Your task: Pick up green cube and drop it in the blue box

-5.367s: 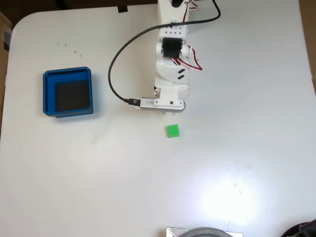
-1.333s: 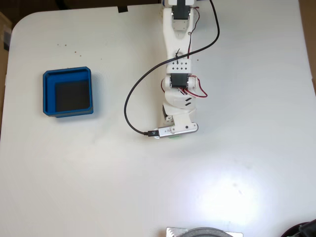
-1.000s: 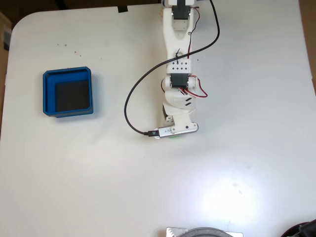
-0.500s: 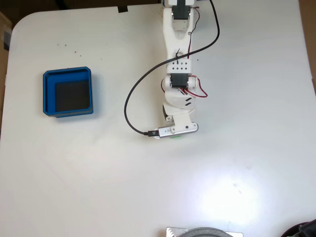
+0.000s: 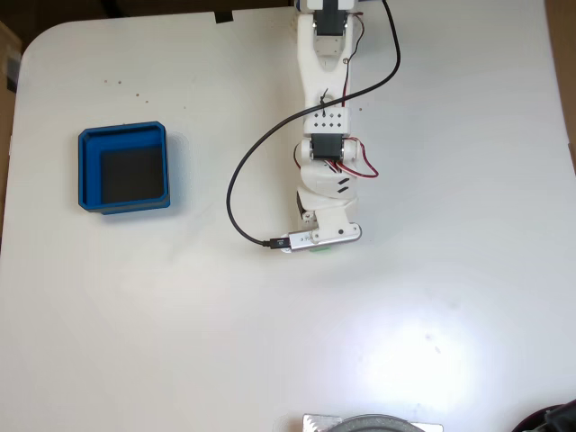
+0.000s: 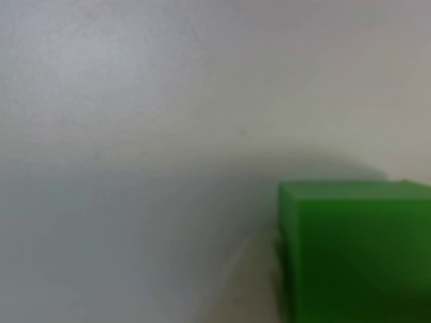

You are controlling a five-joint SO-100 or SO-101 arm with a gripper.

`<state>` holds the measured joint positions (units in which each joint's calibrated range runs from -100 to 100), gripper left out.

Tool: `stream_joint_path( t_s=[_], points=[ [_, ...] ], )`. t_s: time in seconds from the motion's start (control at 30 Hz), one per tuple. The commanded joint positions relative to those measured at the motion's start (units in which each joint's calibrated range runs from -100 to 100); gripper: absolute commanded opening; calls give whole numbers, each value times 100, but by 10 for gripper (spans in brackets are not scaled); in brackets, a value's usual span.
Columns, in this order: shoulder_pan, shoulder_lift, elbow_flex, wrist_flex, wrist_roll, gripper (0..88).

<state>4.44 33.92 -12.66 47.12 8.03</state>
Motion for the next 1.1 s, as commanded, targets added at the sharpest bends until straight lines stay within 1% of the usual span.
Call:
stream_joint_path(
  t_s=[0.0,0.23,0.47,0.63,0.77,0.93,1.07],
  points=[
    [59,-950,-287,-37,10,22],
    [67,-1853,81,-28,10,24],
    [67,-2857,1051,-28,5,26],
    [67,-3501,1419,-28,-29,27],
    [75,-4077,1787,-28,-249,27],
    [82,-4897,2308,-28,-659,27],
    [304,-5432,2514,-28,-938,27]
  ],
)
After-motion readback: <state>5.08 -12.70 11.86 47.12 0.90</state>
